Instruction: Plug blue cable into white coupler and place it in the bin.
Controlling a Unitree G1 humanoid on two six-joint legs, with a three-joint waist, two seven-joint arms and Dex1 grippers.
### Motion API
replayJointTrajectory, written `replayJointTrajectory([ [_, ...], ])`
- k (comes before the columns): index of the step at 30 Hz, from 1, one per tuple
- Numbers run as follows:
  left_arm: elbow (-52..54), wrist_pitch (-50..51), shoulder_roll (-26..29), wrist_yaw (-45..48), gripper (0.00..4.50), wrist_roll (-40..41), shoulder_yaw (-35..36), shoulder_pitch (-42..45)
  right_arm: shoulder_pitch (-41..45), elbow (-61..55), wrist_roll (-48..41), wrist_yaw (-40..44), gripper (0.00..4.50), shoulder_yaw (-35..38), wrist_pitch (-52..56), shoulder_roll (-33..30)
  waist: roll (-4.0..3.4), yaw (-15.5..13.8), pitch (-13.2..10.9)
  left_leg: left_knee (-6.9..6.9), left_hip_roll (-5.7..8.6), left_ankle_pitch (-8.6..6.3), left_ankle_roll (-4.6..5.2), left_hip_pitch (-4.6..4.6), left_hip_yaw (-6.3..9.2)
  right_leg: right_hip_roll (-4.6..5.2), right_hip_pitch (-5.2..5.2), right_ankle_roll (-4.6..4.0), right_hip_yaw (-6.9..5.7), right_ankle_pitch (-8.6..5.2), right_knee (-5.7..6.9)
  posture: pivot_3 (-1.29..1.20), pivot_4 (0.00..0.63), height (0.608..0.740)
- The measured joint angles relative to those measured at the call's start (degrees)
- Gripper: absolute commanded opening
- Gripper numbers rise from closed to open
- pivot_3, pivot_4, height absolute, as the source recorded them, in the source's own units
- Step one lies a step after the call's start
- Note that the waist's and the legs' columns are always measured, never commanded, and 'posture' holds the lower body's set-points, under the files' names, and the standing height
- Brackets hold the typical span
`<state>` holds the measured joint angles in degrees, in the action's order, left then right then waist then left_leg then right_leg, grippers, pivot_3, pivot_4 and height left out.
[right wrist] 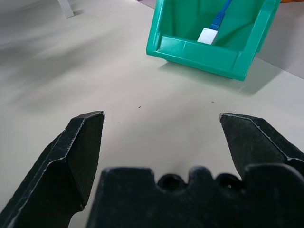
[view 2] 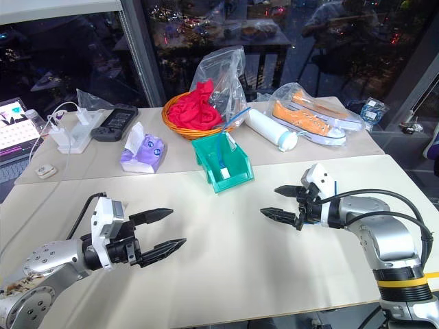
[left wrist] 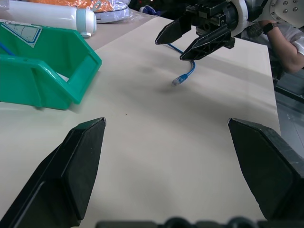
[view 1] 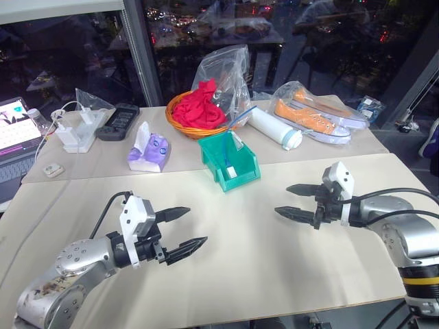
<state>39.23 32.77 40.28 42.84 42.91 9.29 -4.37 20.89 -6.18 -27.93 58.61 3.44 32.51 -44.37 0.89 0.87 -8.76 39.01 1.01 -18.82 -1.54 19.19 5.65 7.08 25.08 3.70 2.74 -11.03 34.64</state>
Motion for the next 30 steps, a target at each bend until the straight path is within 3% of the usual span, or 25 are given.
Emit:
replayJointTrajectory([
  [3,0.0,0.0,0.0,0.0,4.43,-0.1,-0.1,0.4,-0.3,0.0,0.6,0.3,4.50,-0.2,-0.3,-0.6,0.00,-0.1,0.0,0.01,0.00,0.00,0.00,0.01,0.00,0.00,0.00,0.00,-0.01,0.00,0.00,0.00,0.150,0.732],
  [13,-0.3,-0.3,1.1,3.1,4.43,-2.7,-2.1,1.1,2.0,6.1,11.7,5.9,4.50,-4.8,-6.1,-11.9,0.00,0.2,0.0,0.04,0.02,0.00,0.00,0.00,0.04,0.02,-0.04,0.01,-0.05,0.00,-0.01,0.00,0.150,0.732],
  [19,-0.6,-0.4,1.7,4.9,4.43,-3.9,-3.2,1.0,2.7,12.1,18.9,5.5,4.50,-10.8,-8.3,-12.0,0.01,0.1,0.0,0.05,0.02,0.01,-0.01,0.02,0.04,0.02,-0.06,0.01,-0.05,0.00,-0.04,0.00,0.150,0.732],
  [27,-0.6,-0.4,1.4,5.0,4.43,-4.6,-3.5,1.0,4.5,16.1,22.8,5.9,4.50,-12.0,-8.4,-12.0,0.01,0.1,0.0,0.05,0.02,0.01,-0.01,0.01,0.05,0.02,-0.07,0.01,-0.05,0.00,-0.07,0.00,0.150,0.732],
  [30,-0.6,-0.6,1.2,5.0,4.50,-4.6,-3.6,0.9,5.3,17.0,23.3,6.6,3.81,-12.6,-8.3,-12.0,0.01,0.0,0.0,0.06,0.02,0.01,-0.02,0.00,0.05,0.02,-0.09,0.01,-0.06,0.00,-0.08,0.00,0.150,0.732],
])
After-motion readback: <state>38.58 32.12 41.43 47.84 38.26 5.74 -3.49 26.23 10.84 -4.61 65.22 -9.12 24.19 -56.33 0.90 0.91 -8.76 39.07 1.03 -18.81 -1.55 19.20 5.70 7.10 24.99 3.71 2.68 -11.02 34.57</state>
